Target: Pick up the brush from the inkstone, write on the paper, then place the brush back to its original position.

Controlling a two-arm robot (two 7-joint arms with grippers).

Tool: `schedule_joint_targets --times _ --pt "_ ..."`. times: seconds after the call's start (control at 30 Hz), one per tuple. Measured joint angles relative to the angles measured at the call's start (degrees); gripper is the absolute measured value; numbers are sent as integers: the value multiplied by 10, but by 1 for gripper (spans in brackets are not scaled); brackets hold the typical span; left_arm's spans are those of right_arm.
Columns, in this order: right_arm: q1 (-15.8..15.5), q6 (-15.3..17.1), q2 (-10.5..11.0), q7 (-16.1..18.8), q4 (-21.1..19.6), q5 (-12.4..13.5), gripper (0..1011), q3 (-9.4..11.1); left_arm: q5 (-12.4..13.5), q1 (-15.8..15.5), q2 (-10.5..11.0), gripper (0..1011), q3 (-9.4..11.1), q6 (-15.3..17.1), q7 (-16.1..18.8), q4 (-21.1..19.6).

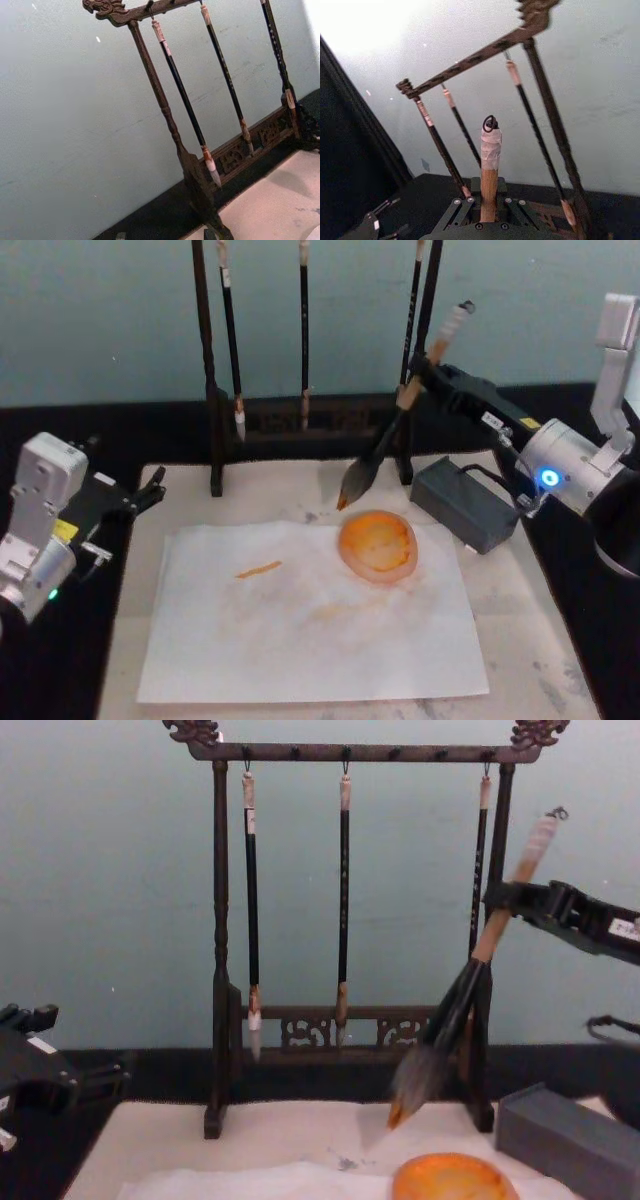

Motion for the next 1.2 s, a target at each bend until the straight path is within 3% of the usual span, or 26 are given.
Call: schedule_joint_targets --times 0.57,1.2 --pt "1 56 13 -16 37 83 176 17 0 0 0 1010 0 0 0 0" --pt "6 79 29 -26 70 134 176 13 0 0 0 1010 0 0 0 0"
